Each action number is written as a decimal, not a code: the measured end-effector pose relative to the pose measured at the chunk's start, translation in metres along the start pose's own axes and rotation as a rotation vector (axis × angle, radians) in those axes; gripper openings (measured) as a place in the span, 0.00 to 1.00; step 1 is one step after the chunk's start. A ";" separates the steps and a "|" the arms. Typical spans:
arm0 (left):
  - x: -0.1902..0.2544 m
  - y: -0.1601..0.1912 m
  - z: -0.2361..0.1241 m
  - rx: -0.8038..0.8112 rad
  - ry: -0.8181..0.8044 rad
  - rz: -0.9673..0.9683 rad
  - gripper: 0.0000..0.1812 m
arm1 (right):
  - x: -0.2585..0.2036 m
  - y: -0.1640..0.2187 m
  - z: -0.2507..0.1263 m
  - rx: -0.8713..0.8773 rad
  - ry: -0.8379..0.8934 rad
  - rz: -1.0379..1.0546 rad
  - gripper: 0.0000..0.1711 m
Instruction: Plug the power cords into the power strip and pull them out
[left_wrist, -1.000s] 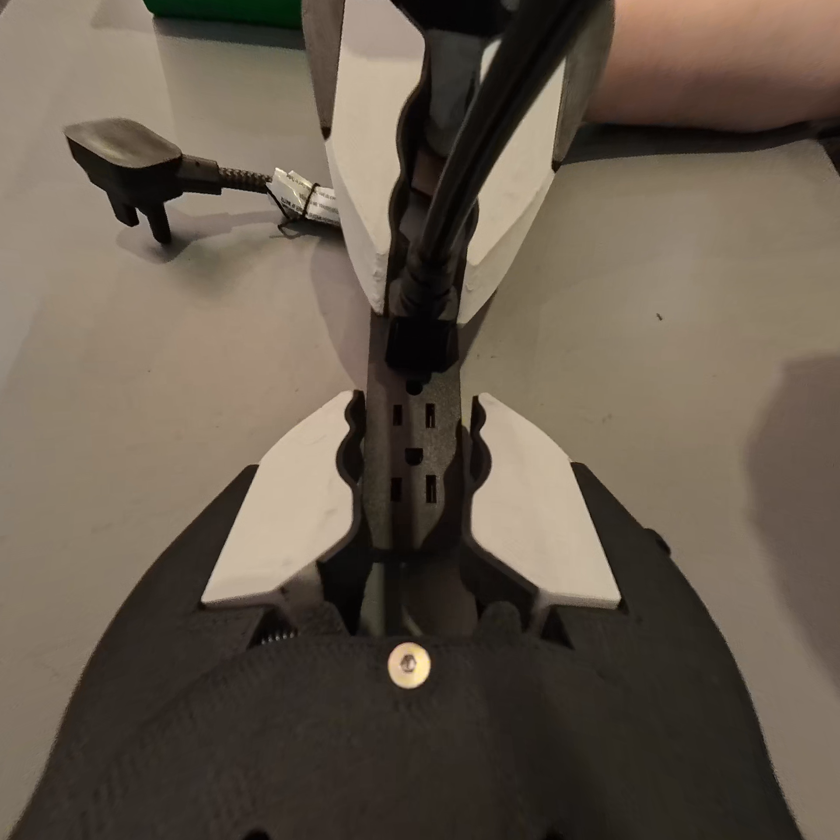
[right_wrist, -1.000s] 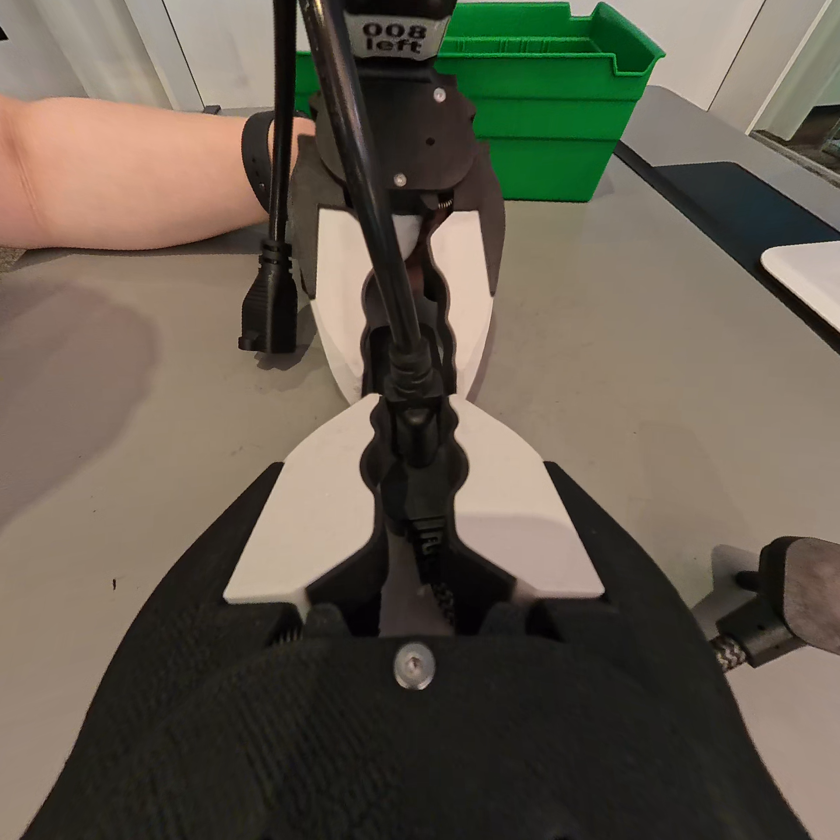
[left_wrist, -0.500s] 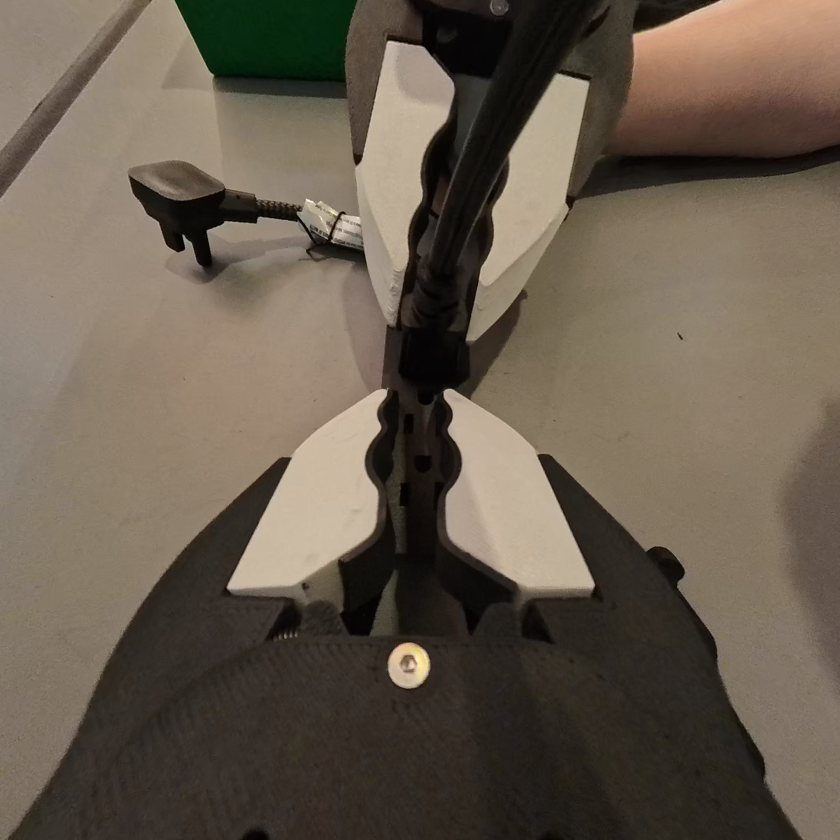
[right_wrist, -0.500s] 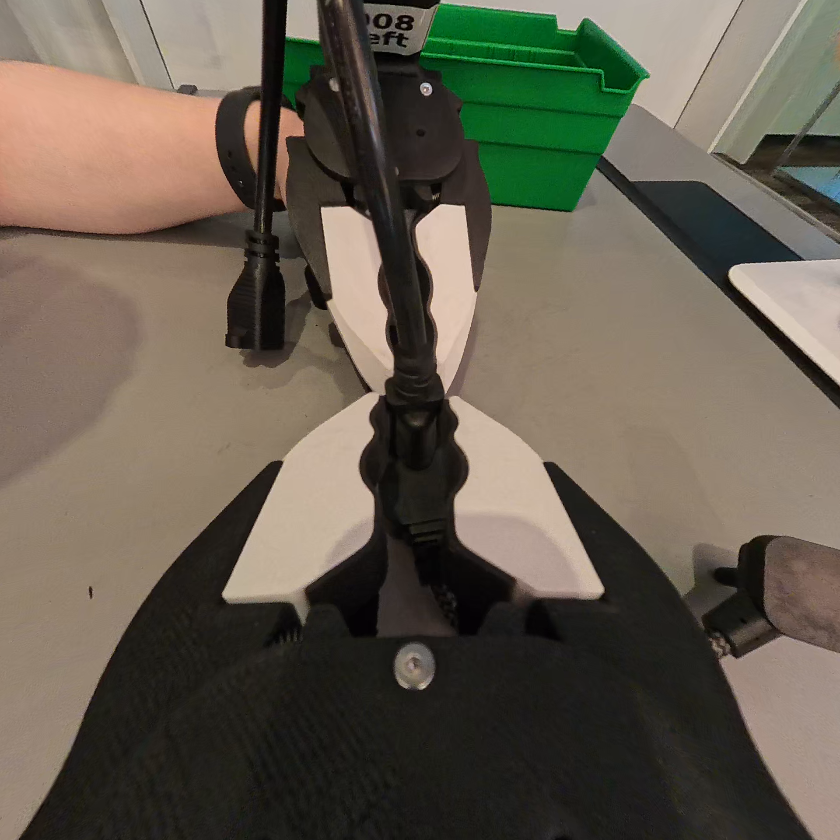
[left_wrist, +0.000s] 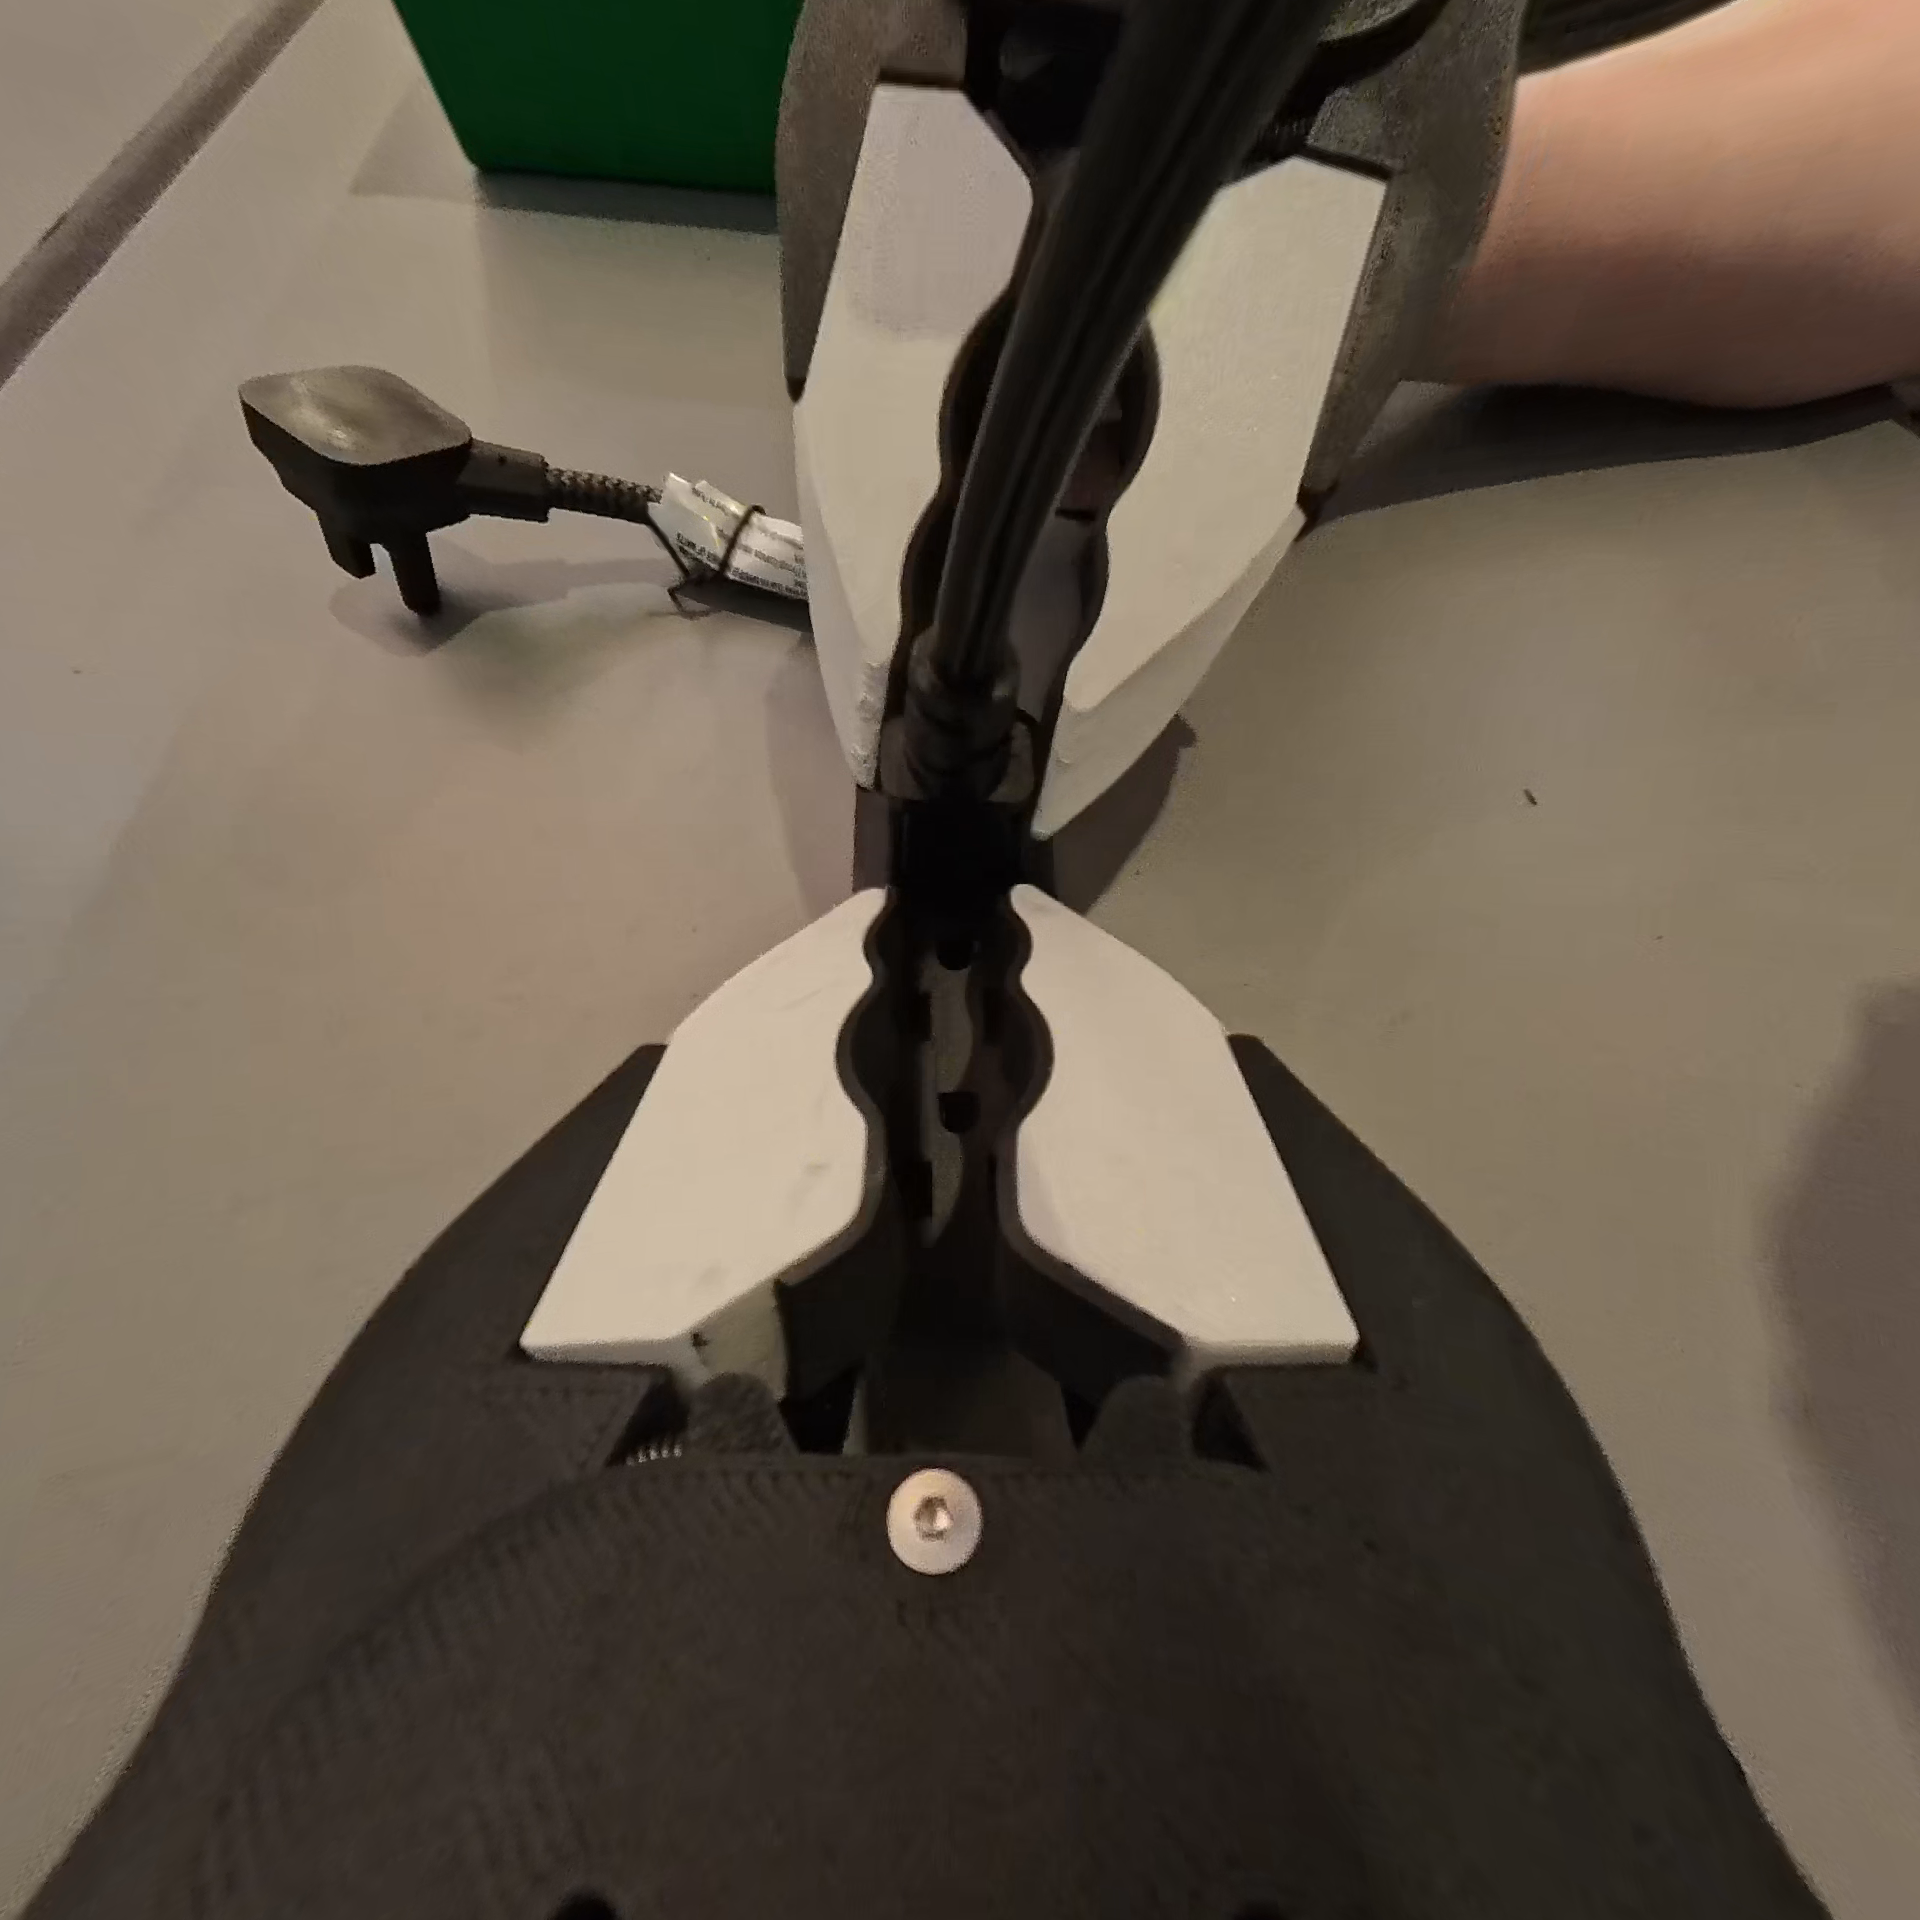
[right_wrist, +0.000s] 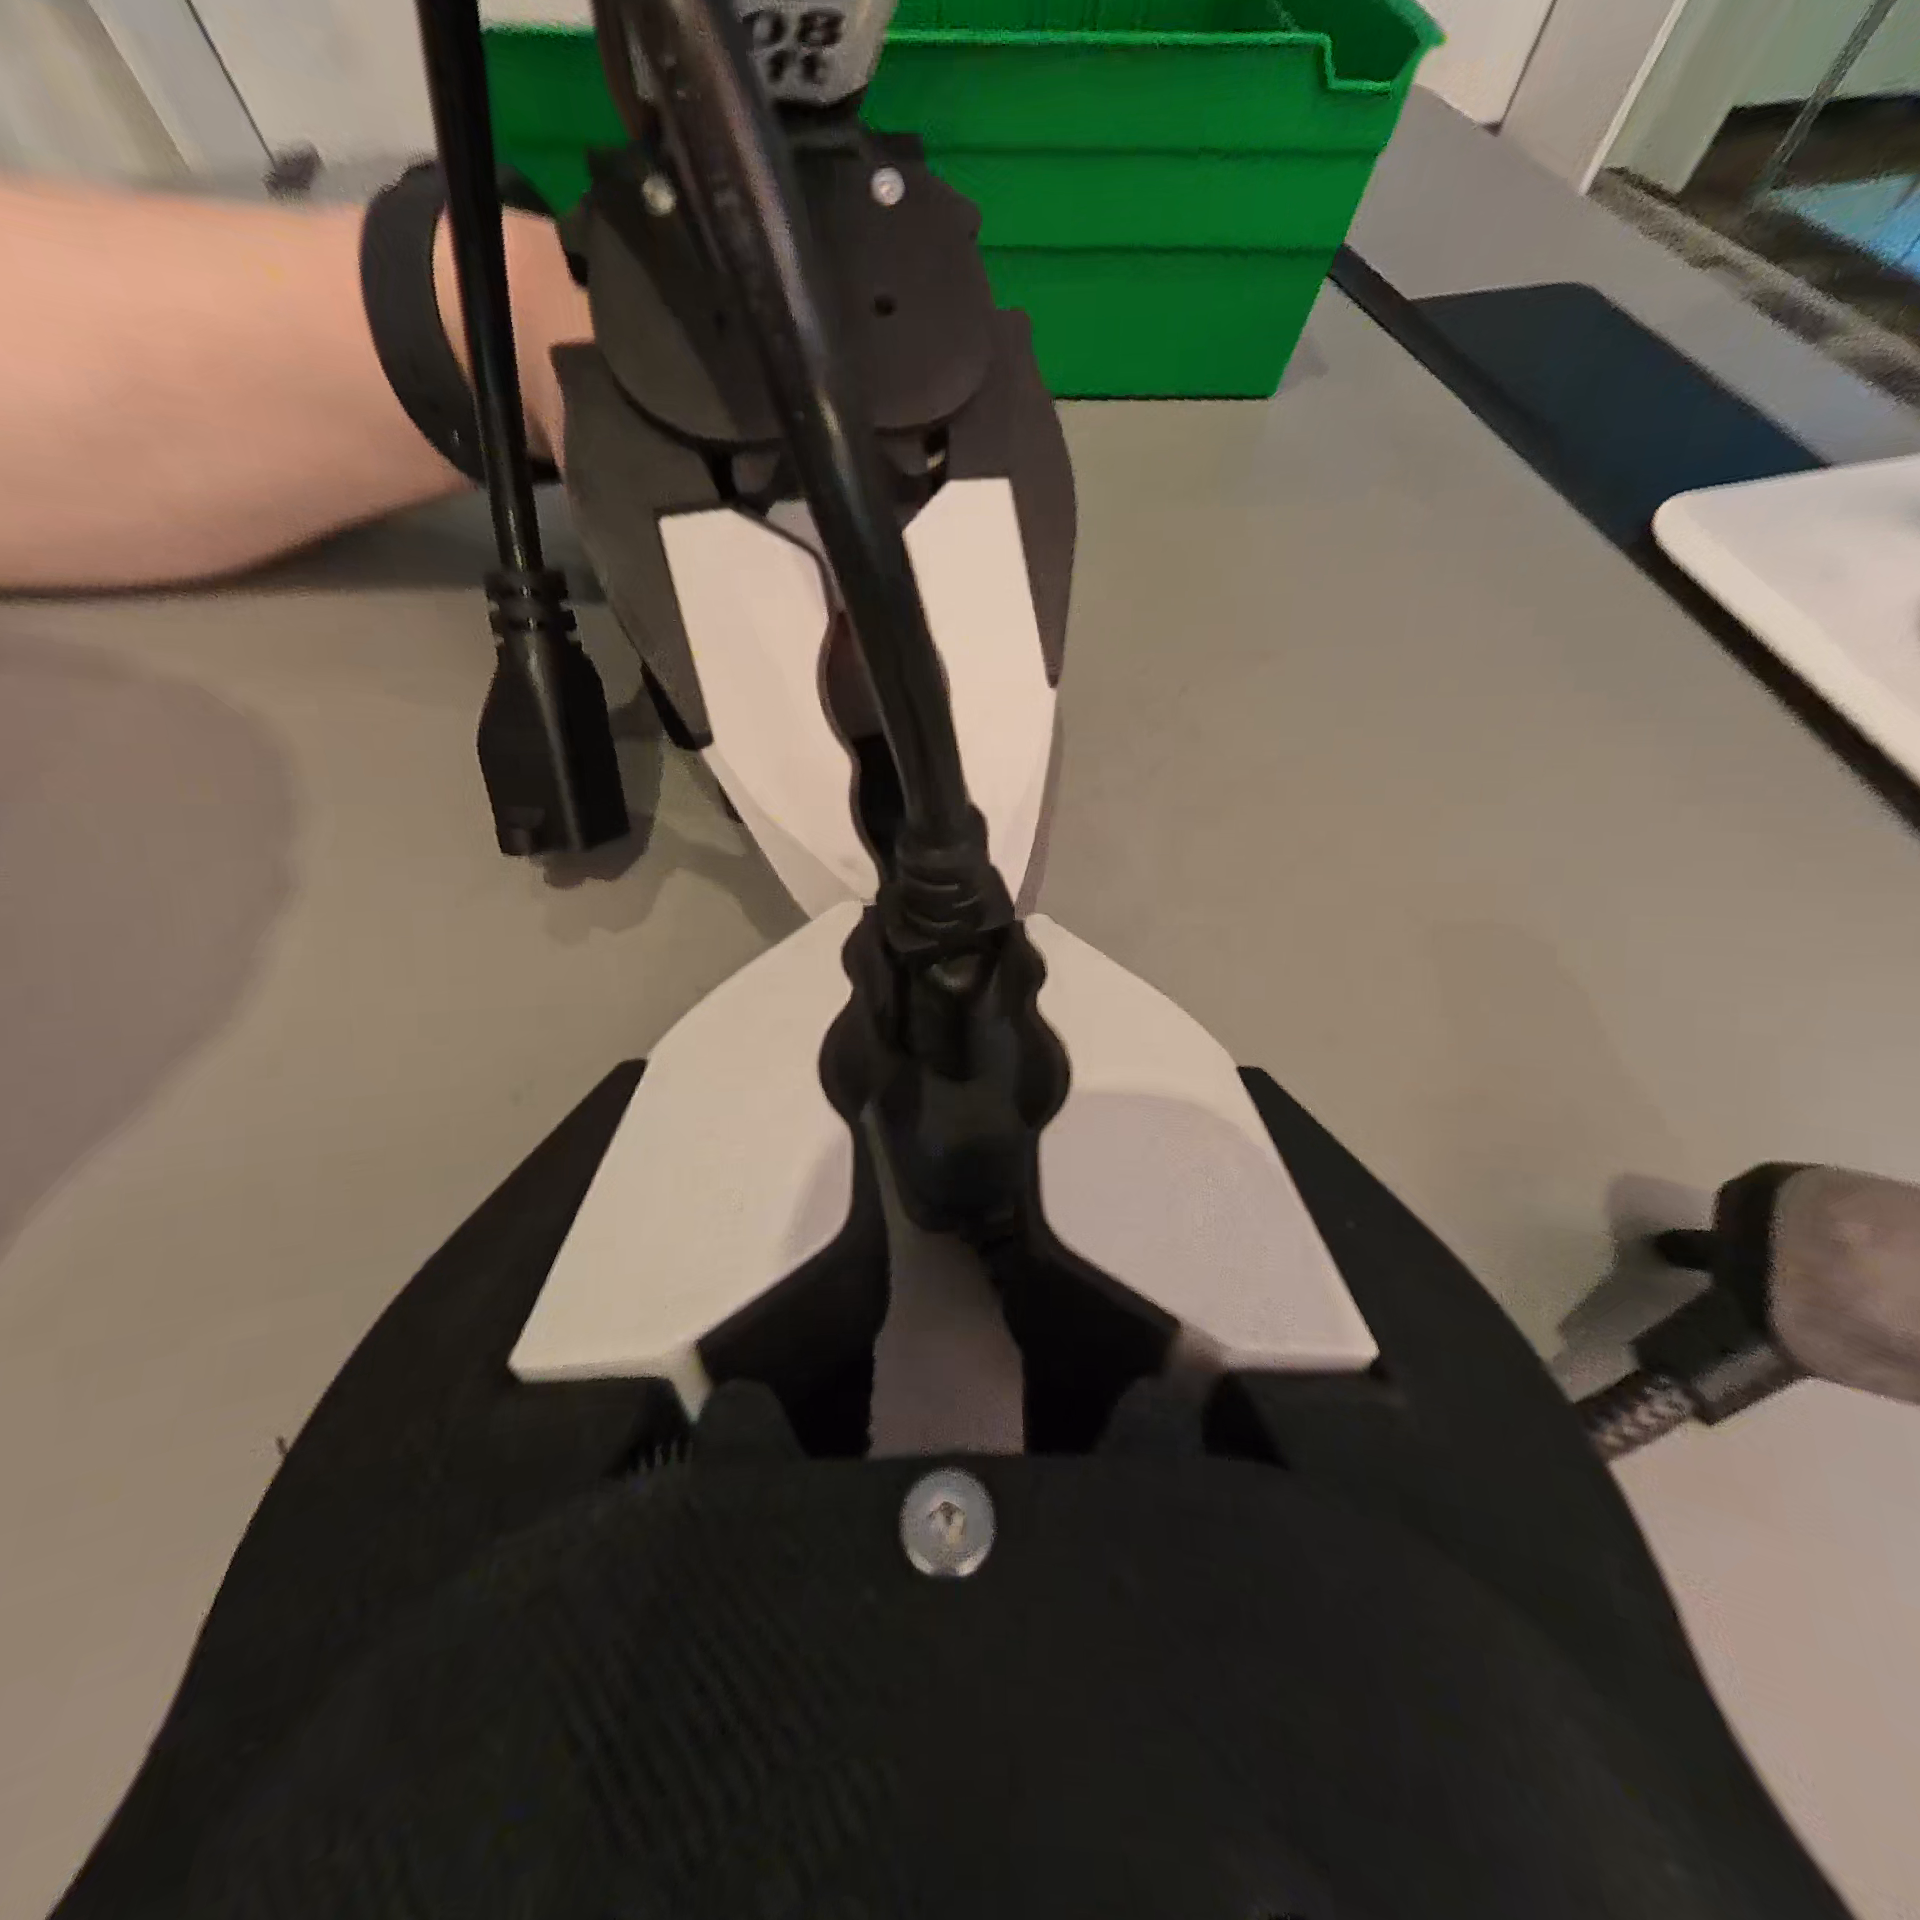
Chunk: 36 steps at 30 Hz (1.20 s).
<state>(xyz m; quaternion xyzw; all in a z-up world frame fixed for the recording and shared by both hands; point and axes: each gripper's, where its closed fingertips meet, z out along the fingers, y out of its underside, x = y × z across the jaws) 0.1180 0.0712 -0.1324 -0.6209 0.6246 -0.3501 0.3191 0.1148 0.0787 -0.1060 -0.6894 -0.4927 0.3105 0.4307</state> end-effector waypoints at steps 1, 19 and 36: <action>0.000 0.000 0.000 0.001 -0.002 -0.001 0.08 | 0.001 0.000 0.000 0.017 -0.022 0.032 0.13; 0.001 0.003 -0.005 -0.048 0.004 0.043 0.09 | -0.006 -0.013 0.003 0.101 -0.098 0.011 0.11; 0.000 0.026 0.005 -0.205 -0.009 -0.044 0.24 | 0.008 -0.001 -0.020 0.109 -0.049 -0.066 0.13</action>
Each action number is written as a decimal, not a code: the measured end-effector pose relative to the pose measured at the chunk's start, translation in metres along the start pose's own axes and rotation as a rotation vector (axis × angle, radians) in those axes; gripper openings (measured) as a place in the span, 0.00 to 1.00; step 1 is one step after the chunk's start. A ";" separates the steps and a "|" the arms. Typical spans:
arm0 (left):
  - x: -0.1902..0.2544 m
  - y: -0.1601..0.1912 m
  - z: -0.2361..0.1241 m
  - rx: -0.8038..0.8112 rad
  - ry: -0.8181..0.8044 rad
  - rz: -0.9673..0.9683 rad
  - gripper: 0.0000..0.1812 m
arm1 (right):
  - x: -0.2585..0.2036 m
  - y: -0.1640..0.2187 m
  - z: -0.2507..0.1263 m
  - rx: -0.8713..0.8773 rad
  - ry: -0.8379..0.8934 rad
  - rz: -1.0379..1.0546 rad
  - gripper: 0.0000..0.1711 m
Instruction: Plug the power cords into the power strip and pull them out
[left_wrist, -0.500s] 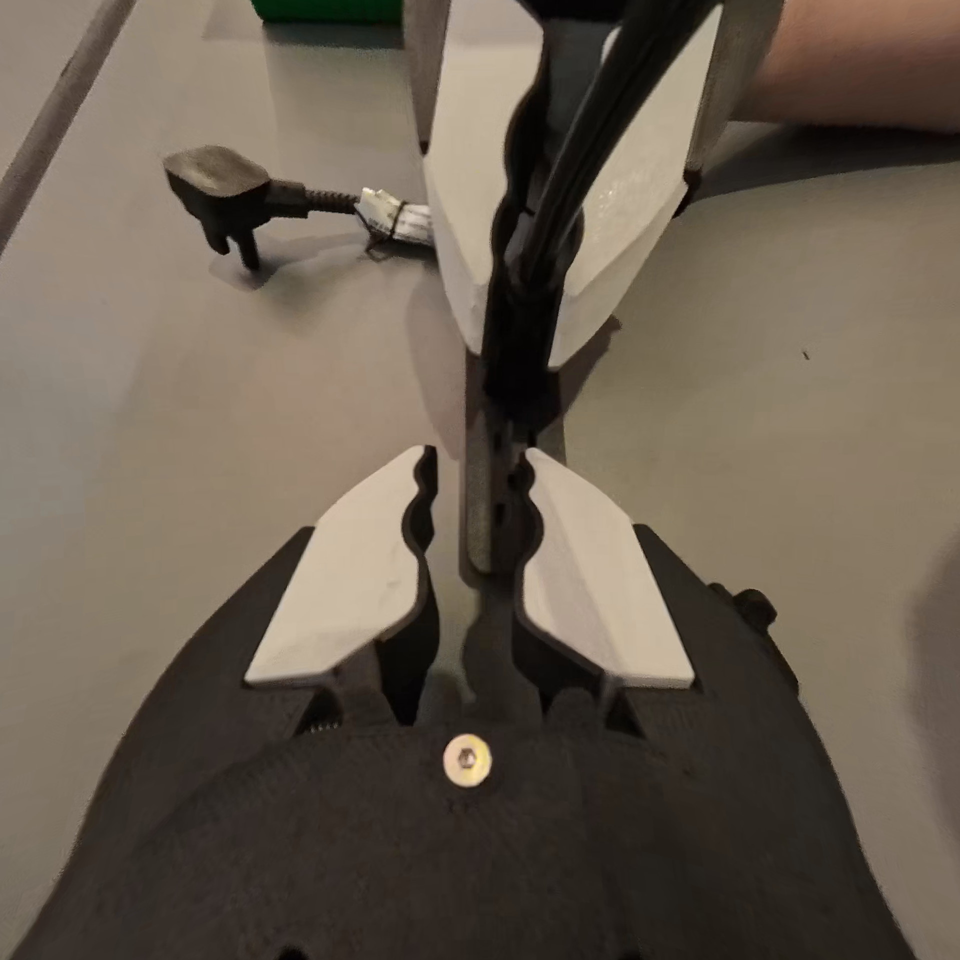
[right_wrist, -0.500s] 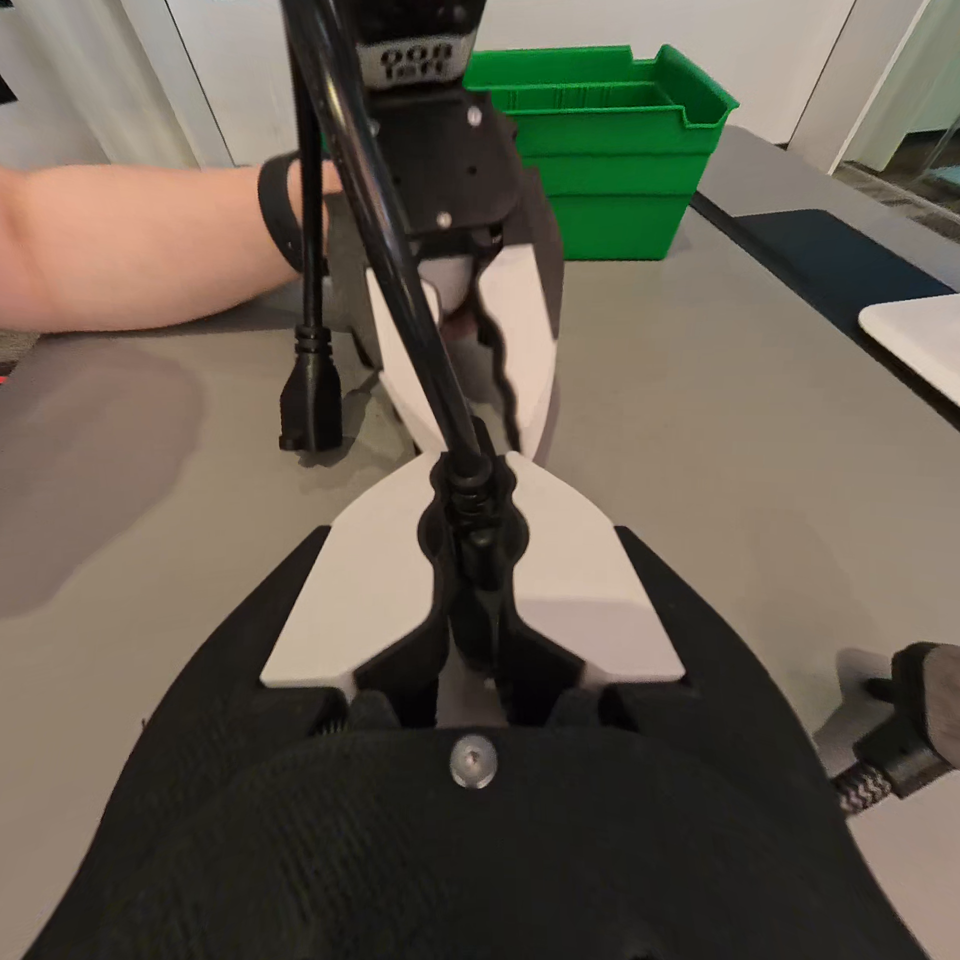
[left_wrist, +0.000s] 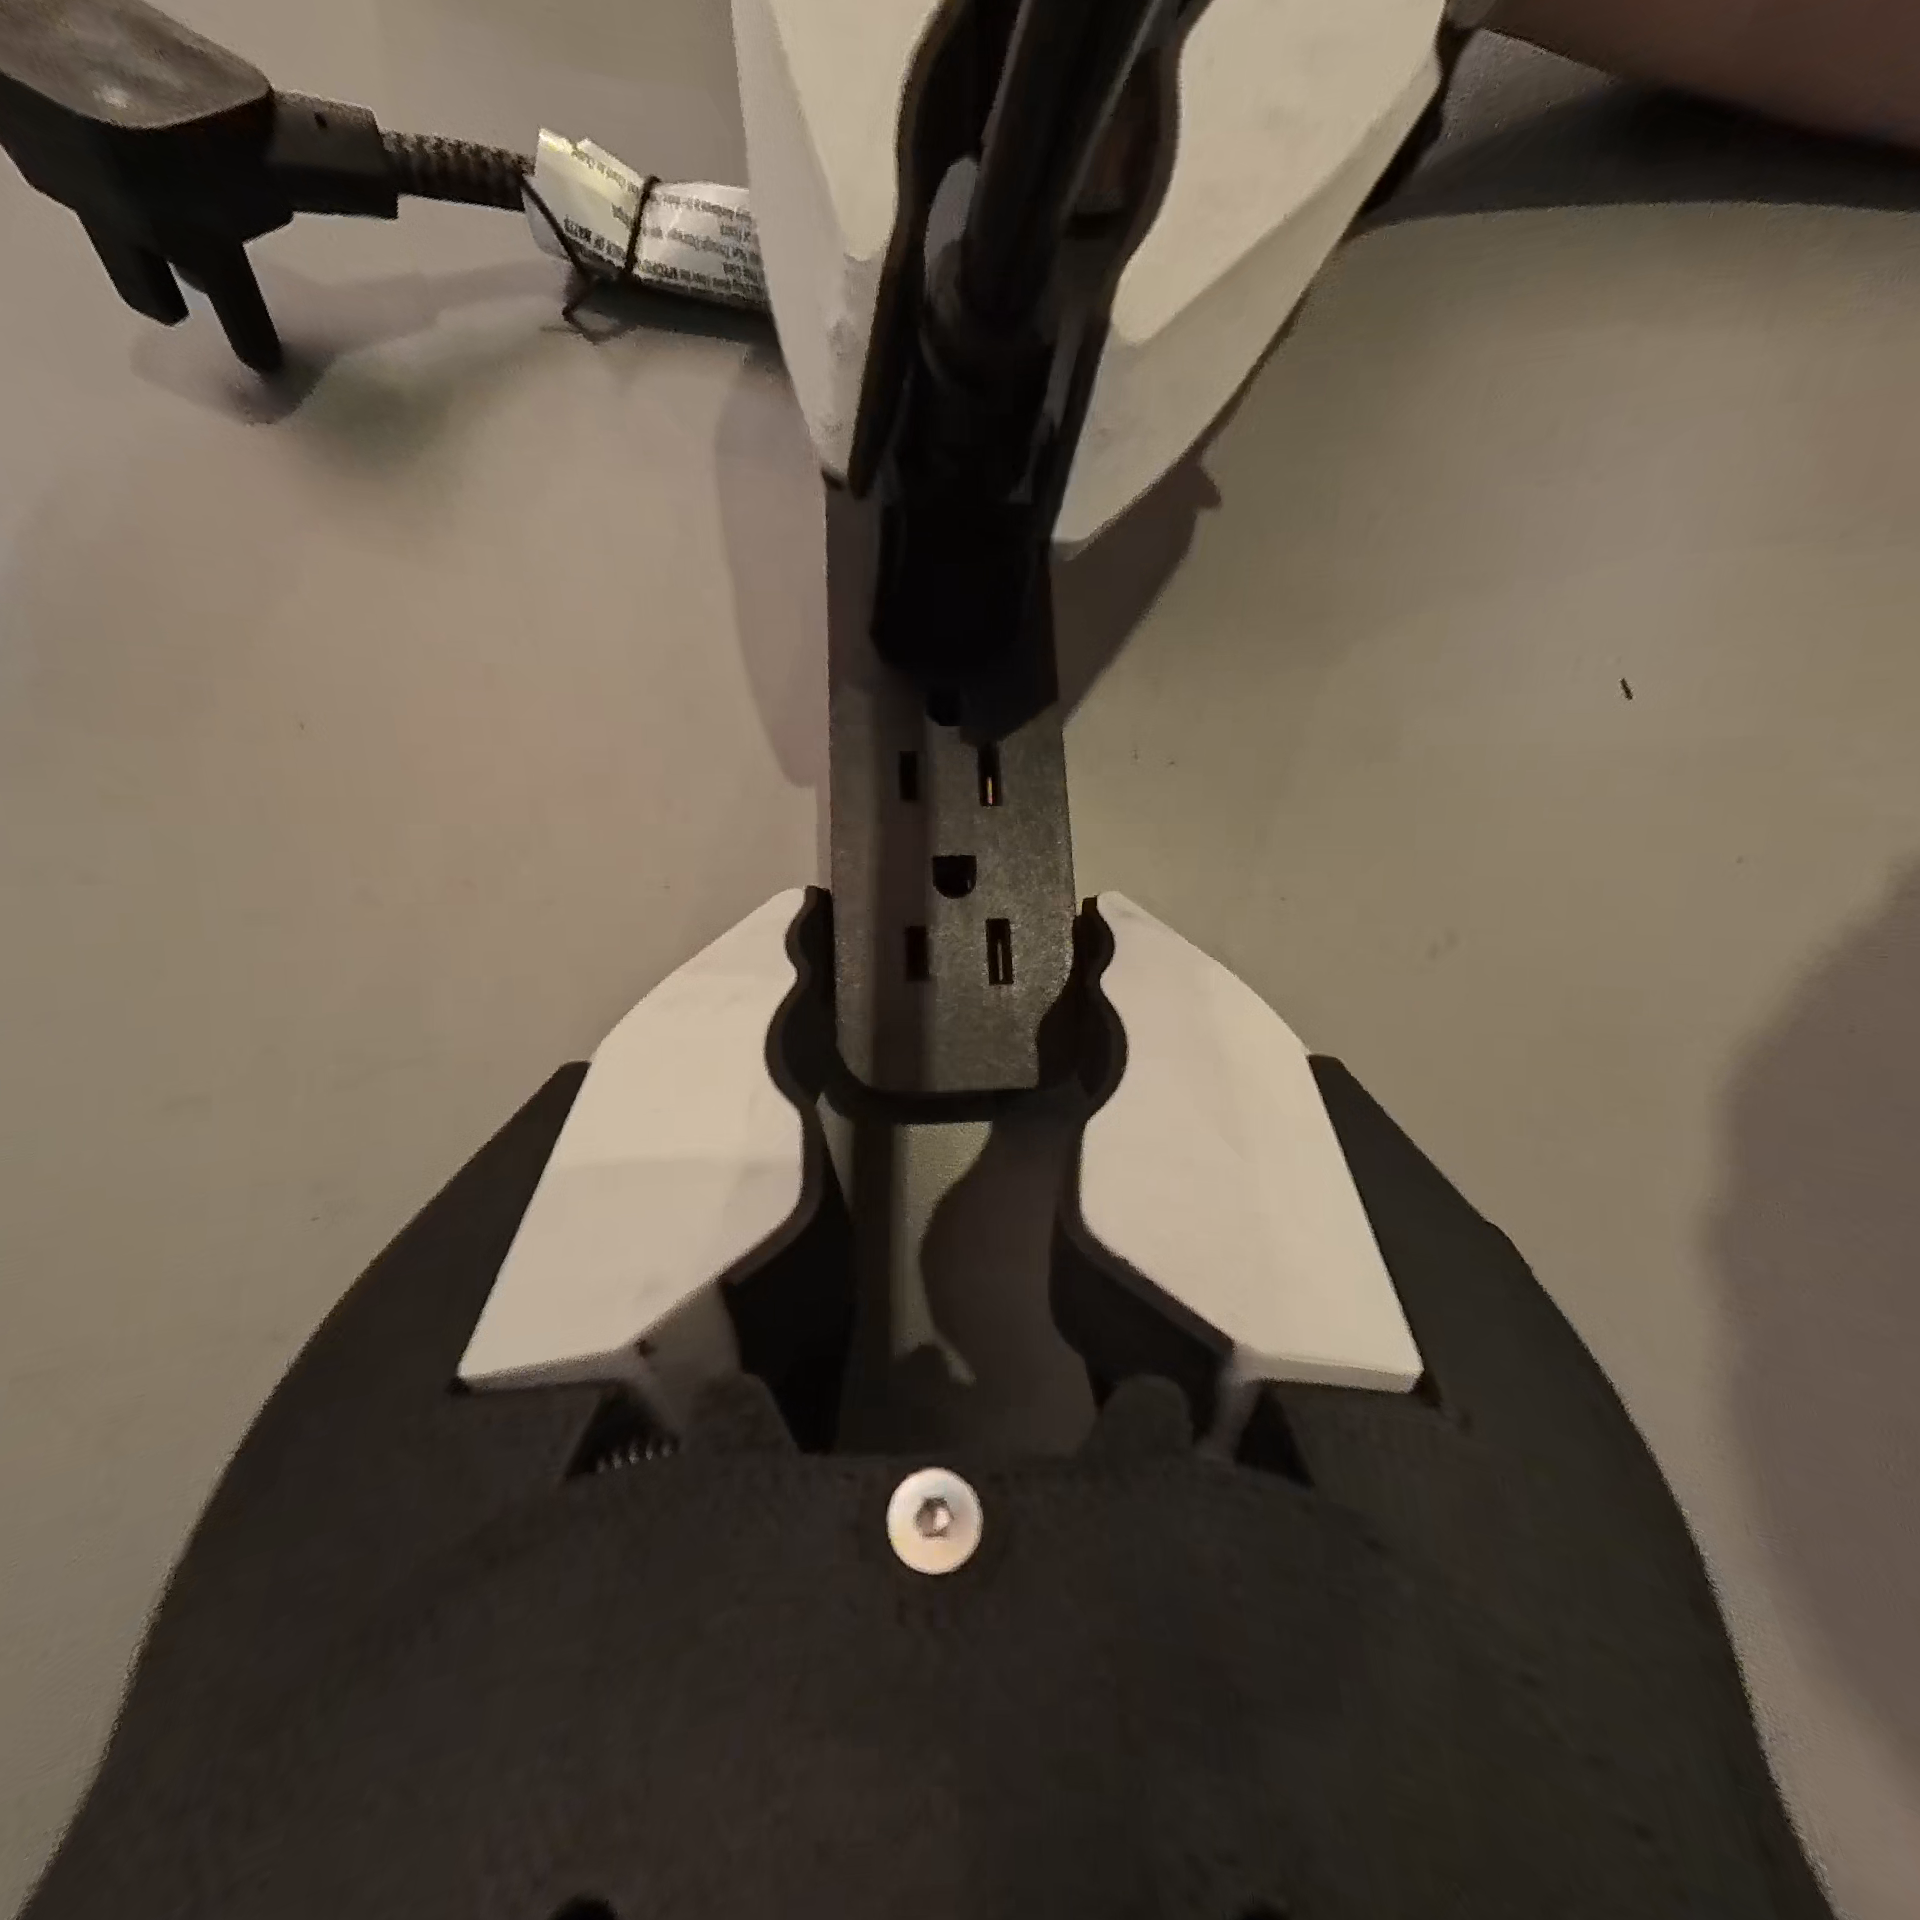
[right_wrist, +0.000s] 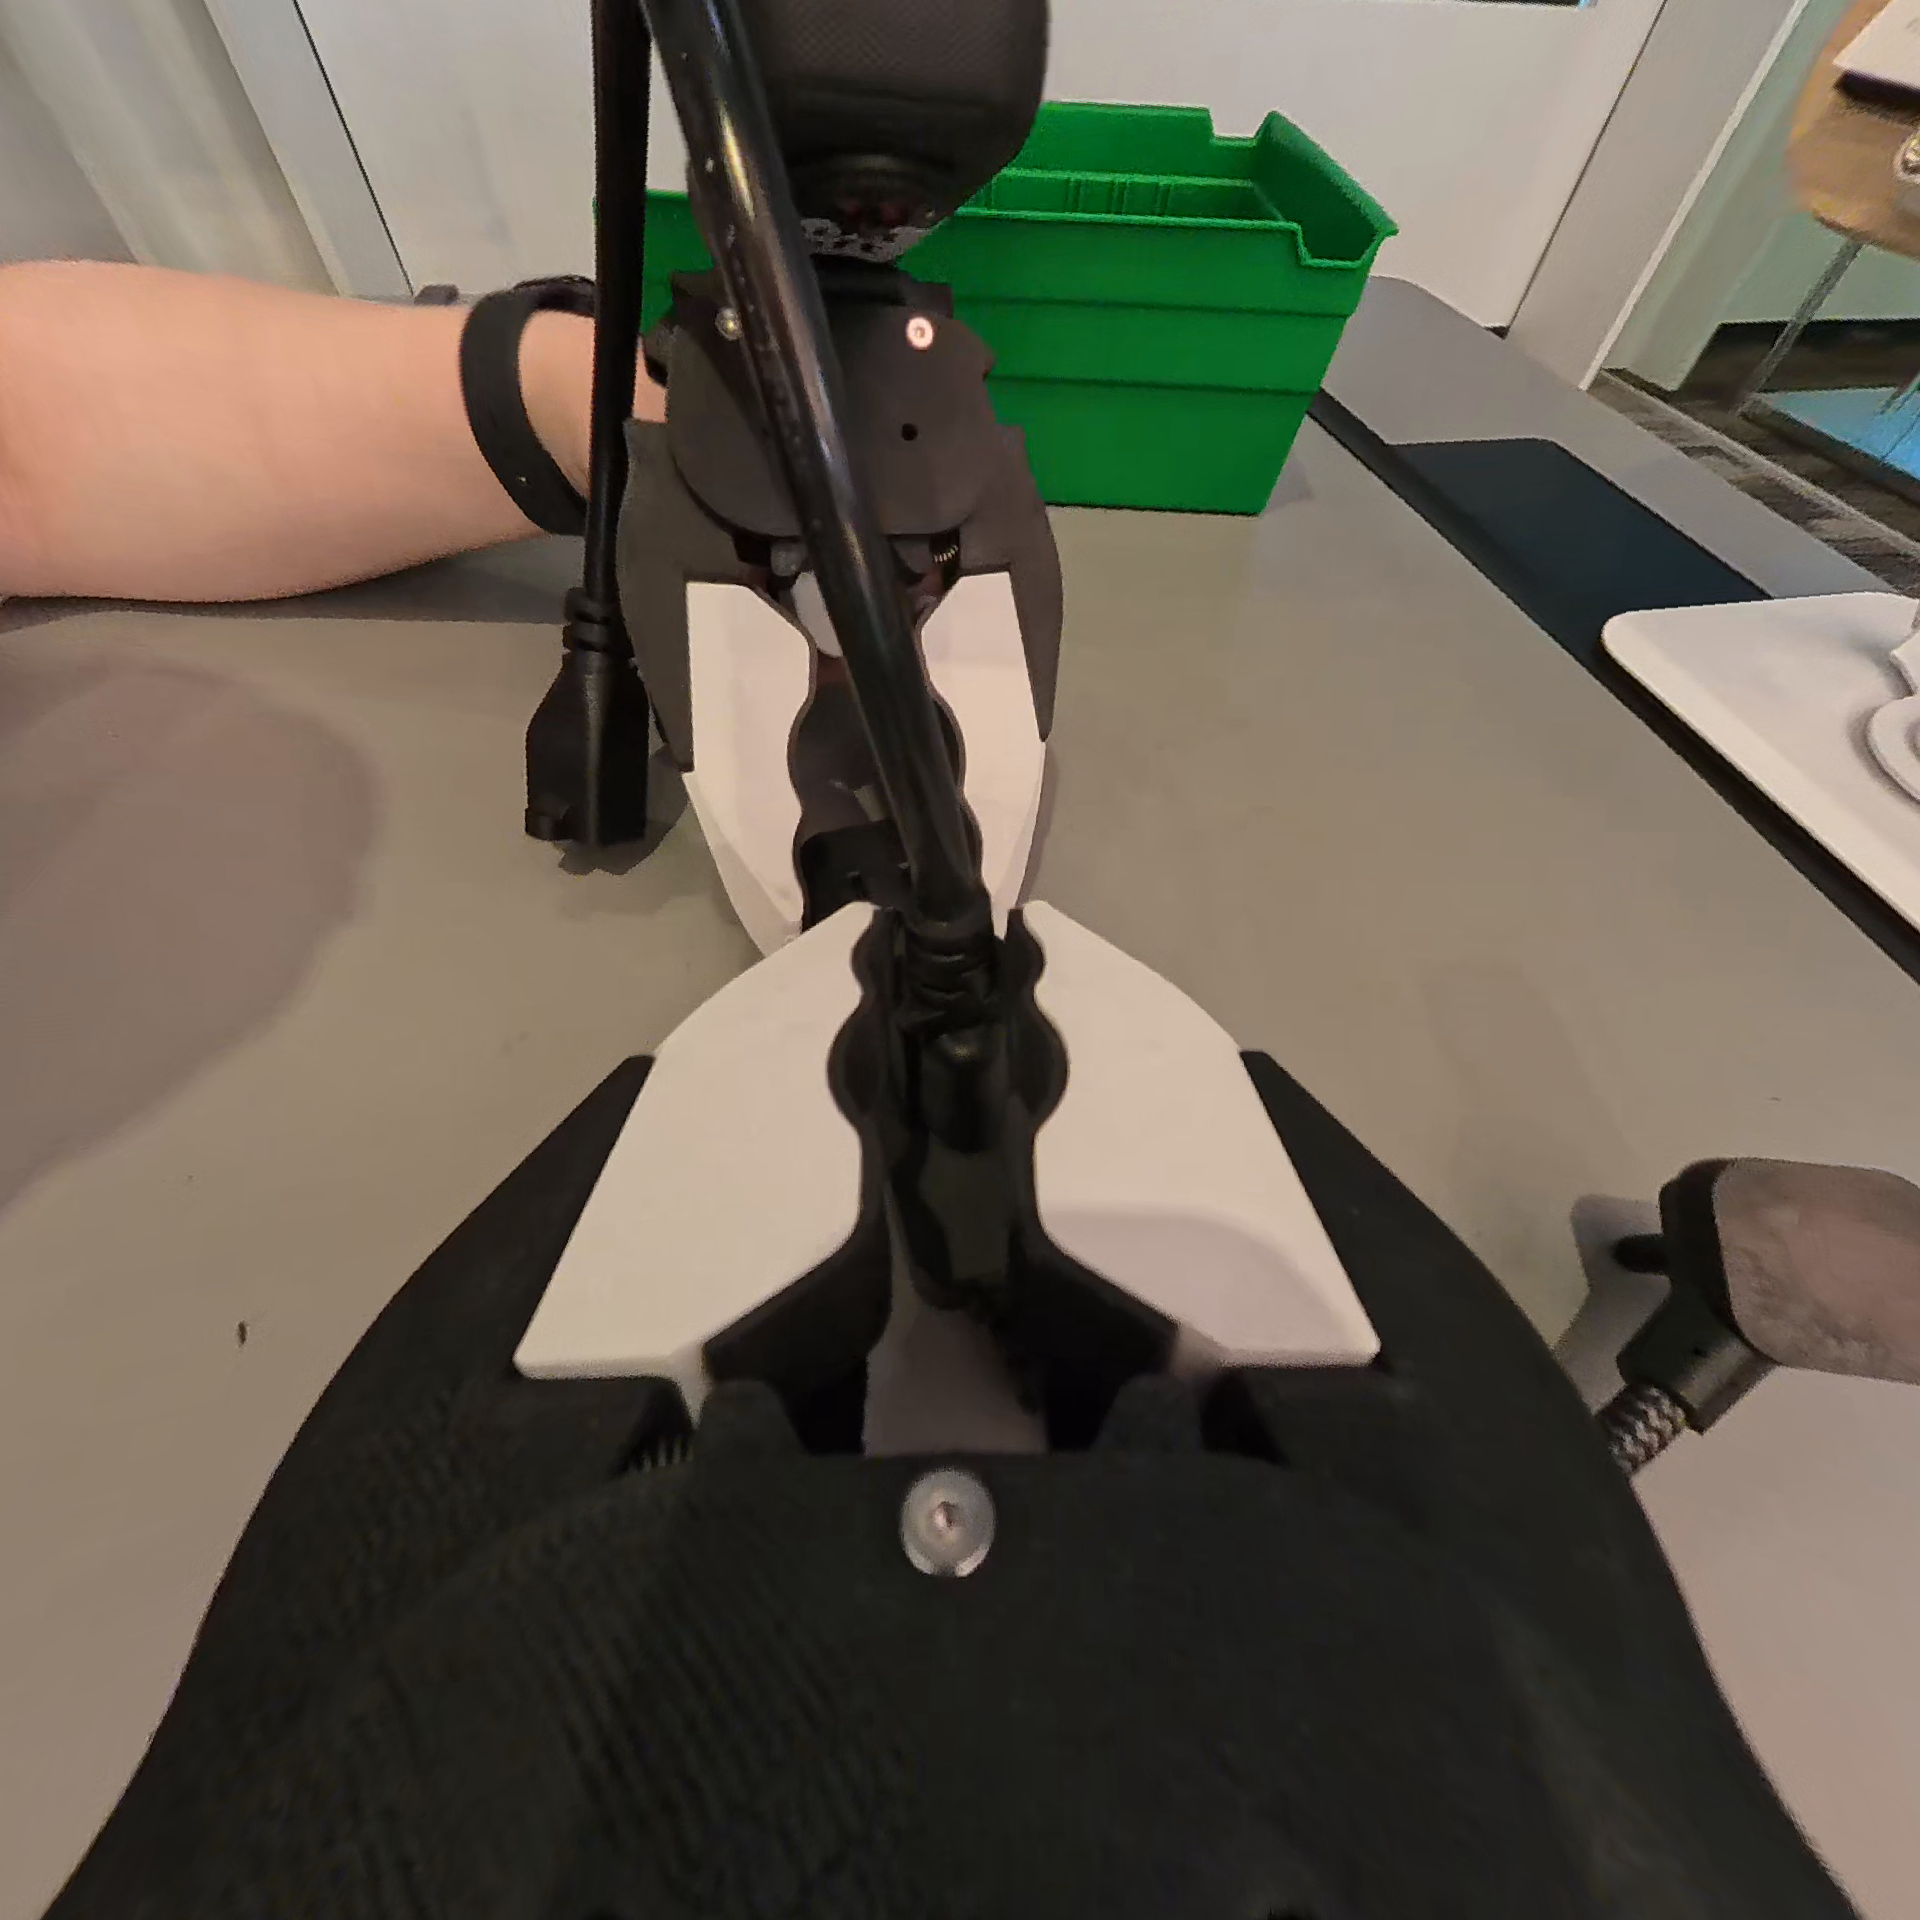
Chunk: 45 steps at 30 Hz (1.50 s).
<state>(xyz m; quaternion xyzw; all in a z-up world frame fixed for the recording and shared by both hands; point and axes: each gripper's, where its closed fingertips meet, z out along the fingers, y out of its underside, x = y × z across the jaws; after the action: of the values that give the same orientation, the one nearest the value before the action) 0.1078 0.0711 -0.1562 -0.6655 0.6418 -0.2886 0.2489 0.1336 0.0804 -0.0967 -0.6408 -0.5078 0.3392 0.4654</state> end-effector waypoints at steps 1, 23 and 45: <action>0.000 0.000 0.000 0.005 -0.002 0.003 0.24 | -0.001 0.001 -0.001 -0.005 -0.009 0.002 0.14; 0.000 0.002 0.000 0.019 -0.030 0.083 0.25 | -0.002 0.000 0.004 -0.088 0.023 0.096 0.14; -0.005 0.001 0.002 -0.033 -0.095 0.118 0.25 | 0.010 0.008 0.003 -0.007 -0.160 0.732 0.15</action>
<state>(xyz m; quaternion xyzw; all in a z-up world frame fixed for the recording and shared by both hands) 0.1083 0.0757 -0.1592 -0.6433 0.6721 -0.2310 0.2848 0.1362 0.0904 -0.1045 -0.7529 -0.2810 0.5305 0.2699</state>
